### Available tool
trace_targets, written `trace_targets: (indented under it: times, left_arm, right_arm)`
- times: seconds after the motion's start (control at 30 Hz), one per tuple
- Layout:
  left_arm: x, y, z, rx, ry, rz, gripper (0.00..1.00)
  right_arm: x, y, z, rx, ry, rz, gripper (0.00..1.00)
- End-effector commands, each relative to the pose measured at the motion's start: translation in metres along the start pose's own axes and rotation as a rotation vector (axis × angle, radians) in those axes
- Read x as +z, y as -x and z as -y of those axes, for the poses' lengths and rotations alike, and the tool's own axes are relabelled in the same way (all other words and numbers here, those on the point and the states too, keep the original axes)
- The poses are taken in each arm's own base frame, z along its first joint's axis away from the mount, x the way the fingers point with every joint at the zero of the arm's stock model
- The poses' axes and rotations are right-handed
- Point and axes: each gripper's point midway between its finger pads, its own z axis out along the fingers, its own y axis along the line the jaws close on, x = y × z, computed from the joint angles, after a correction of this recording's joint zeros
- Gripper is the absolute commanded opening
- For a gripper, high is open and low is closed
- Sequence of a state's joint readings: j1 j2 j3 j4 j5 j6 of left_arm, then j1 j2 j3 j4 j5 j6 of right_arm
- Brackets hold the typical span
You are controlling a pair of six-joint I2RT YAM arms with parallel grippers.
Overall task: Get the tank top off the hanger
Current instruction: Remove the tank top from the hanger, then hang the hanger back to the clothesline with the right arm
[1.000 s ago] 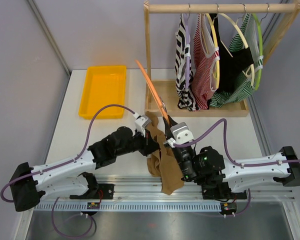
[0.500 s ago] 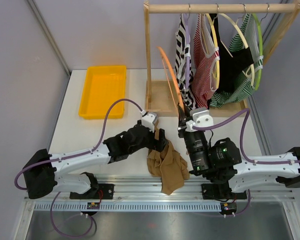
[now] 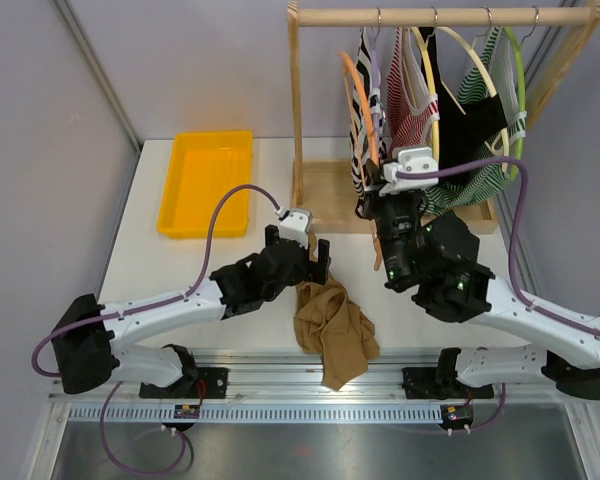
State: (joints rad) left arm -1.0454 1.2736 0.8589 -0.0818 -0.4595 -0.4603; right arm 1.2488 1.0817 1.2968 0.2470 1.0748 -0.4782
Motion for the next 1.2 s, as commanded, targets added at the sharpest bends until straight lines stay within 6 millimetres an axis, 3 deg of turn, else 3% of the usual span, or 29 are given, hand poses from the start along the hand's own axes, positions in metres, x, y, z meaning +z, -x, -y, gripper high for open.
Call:
trace_targets:
  times: [0.0,0.07,0.13,0.3,0.33,0.47,0.53,0.57,0.63,0.7,0.73,0.77,0.83,0.9,0.93,0.97,1.03,1.1,1.13,1.17]
  left_arm:
    - [-0.015,0.035,-0.002,-0.023,0.01,0.11,0.99]
    - [-0.019,0.039,-0.004,-0.023,0.009,0.12,0.99]
    - [-0.022,0.039,-0.006,-0.018,0.017,0.119,0.99]
    - [-0.033,0.048,-0.012,-0.022,0.015,0.157,0.99]
    - [-0.035,0.044,-0.015,-0.019,0.015,0.158,0.99]
    - [-0.049,0.05,-0.019,-0.043,-0.008,0.204,0.99]
    - [-0.055,0.052,-0.025,-0.043,0.008,0.209,0.99]
    - [-0.056,0.05,-0.028,-0.034,0.018,0.199,0.99]
    - [-0.06,0.051,-0.033,-0.032,0.032,0.207,0.99]
    - [-0.064,0.051,-0.036,-0.032,0.039,0.211,0.99]
    - [-0.065,0.051,-0.038,-0.031,0.042,0.212,0.99]
    - [-0.065,0.05,-0.04,-0.029,0.05,0.209,0.99]
    - [-0.068,0.052,-0.041,-0.035,0.051,0.216,0.99]
    - [-0.069,0.051,-0.043,-0.034,0.058,0.216,0.99]
    - [-0.07,0.051,-0.044,-0.034,0.06,0.216,0.99]
    - [-0.071,0.052,-0.044,-0.033,0.059,0.217,0.99]
    - [-0.072,0.053,-0.046,-0.037,0.065,0.22,0.99]
    - [-0.073,0.052,-0.048,-0.036,0.075,0.22,0.99]
    - [-0.074,0.051,-0.05,-0.035,0.08,0.22,0.99]
    - [-0.076,0.052,-0.051,-0.036,0.082,0.222,0.99]
  right_arm:
    - [0.02,0.01,-0.023,0.036,0.083,0.002,0.0]
    - [0.033,0.014,-0.023,0.031,0.074,0.009,0.0]
    - [0.046,0.007,-0.035,0.006,0.094,-0.004,0.0]
    - [0.086,0.003,-0.036,-0.003,0.068,-0.015,0.0]
    - [0.092,0.01,-0.037,0.013,0.076,-0.002,0.0]
    - [0.124,0.001,-0.043,-0.017,0.06,-0.006,0.0]
    - [0.137,0.011,-0.038,-0.005,0.051,0.019,0.0]
    - [0.145,-0.003,-0.044,-0.037,0.06,-0.014,0.0]
    - [0.158,0.008,-0.04,-0.034,0.051,0.006,0.0]
    - [0.174,-0.002,-0.048,-0.057,0.053,-0.003,0.0]
    - [0.18,0.01,-0.043,-0.046,0.041,0.02,0.0]
    - [0.191,-0.003,-0.048,-0.062,0.041,0.001,0.0]
    - [0.202,0.007,-0.044,-0.054,0.039,0.017,0.0]
    - [0.216,-0.006,-0.05,-0.066,0.045,0.002,0.0]
    - [0.22,0.006,-0.048,-0.05,0.039,0.025,0.0]
    - [0.231,-0.009,-0.049,-0.068,0.034,0.002,0.0]
    - [0.238,0.002,-0.047,-0.049,0.038,0.024,0.0]
    - [0.251,-0.009,-0.05,-0.057,0.038,0.018,0.0]
    - [0.253,0.009,-0.046,-0.034,0.033,0.055,0.0]
    - [0.26,-0.006,-0.05,-0.046,0.037,0.025,0.0]
